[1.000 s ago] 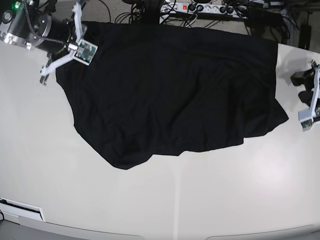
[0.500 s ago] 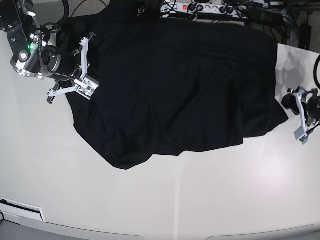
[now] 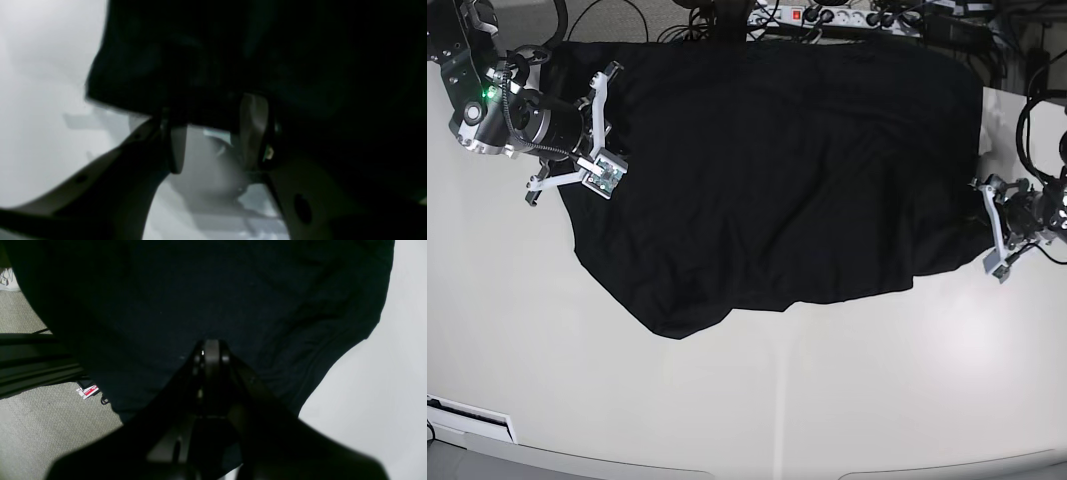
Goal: Layout the t-shirt on the table in an organized manner, then fold the t-shirt properly
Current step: 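Lower the stretched shirt onto the table with both grippers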
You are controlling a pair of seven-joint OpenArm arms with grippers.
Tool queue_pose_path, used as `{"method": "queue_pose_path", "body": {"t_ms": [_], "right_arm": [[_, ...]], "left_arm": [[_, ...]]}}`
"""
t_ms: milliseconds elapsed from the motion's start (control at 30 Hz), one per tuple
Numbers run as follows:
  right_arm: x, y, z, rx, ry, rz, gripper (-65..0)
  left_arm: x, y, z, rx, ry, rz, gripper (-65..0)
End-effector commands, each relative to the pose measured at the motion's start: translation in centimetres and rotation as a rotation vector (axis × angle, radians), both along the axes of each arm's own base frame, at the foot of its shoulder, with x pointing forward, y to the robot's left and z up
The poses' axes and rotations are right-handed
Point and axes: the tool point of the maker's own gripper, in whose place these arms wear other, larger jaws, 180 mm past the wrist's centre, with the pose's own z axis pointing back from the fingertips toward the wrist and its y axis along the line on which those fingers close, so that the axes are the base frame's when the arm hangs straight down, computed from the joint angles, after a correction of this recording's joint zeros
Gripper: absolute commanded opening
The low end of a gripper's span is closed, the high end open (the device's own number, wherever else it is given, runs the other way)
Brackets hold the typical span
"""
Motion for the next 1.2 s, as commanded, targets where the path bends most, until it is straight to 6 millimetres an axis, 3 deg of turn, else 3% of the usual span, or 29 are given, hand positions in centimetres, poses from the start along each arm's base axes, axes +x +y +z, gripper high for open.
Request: {"method": "queue_pose_path", "body": {"t_ms": [0,300,433,533,667,833,933,1033,1167], "right_arm": [[0.7,0.1,0.9,0.018,-0.033,0.006,-65.0],[1.2,0.3,1.3,0.042,-0.058,-0.015,-65.0],[1.8,1.7,2.4,0.118,-0.113,0.011,-65.0],[1.9,2.7,2.0,0.15,-0.104,-0.007,-65.0],[2.5,3.3,-1.1,0.171,-0.022,-0.053,-65.0],[3.8,0.3,-6.3,0.029,0.062,-0.18,-65.0],[3.3,-1.0,-8.3,-0.01,0.128,-0.212,-65.0],[2.5,-2.5,-9.5,-0.085,0.171,-0.223,-65.0],[2.7,-4.1,-9.5,-0.128,0.159,-0.243,-65.0]], "left_arm": [[1.6,1.2,1.9,0.025,-0.05,0.003,-39.0],[3.7,1.6,3.5,0.036,-0.118,0.01,-39.0],[3.7,1.3,3.4,0.029,-0.12,0.008,-39.0],[3.7,1.3,3.4,0.03,-0.12,0.008,-39.0],[3.5,1.4,3.3,0.029,-0.106,0.013,-39.0],[3.2,1.4,3.1,0.027,-0.087,0.02,-39.0],[3.0,1.4,3.0,0.027,-0.083,0.019,-39.0],[2.8,1.2,2.8,0.022,-0.075,0.008,-39.0],[2.6,1.1,2.8,0.019,-0.07,-0.008,-39.0]]}}
